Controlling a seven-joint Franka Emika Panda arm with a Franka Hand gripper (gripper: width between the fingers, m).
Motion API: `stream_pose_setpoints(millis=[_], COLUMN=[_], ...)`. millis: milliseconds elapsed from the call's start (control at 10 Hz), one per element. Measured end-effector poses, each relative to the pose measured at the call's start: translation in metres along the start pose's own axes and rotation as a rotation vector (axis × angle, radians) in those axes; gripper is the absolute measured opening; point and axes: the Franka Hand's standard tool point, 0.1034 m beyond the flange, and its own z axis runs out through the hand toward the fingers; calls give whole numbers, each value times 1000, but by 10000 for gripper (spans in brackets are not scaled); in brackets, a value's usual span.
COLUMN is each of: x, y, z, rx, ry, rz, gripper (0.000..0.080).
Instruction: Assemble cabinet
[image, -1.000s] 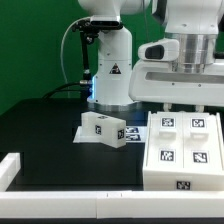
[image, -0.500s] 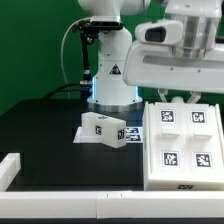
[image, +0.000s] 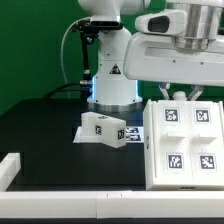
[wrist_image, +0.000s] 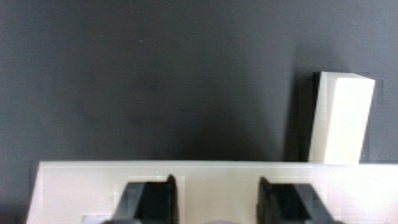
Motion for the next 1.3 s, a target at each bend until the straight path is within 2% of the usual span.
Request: stream_pose_setpoints(millis=[100,200,300,400,500,700,800,900,1100,1300], x=[-7,-4,6,16,19,18,18,29,36,39], y=[1,3,8,12,10,10,9,4,4,3], z=[-10,-18,-25,-25,-16,-15,-22,-23,-17,-18], rx=[6,8,2,-15,-28,-28,-32,-37,-41,-41], ry=[-66,-101,-127,-165,-170,-175,-228,-202,-176,-171], rz=[-10,-12,-9,-4,1,2,10,5,2,2], gripper=[211,211,211,211,211,211,211,211,211,211])
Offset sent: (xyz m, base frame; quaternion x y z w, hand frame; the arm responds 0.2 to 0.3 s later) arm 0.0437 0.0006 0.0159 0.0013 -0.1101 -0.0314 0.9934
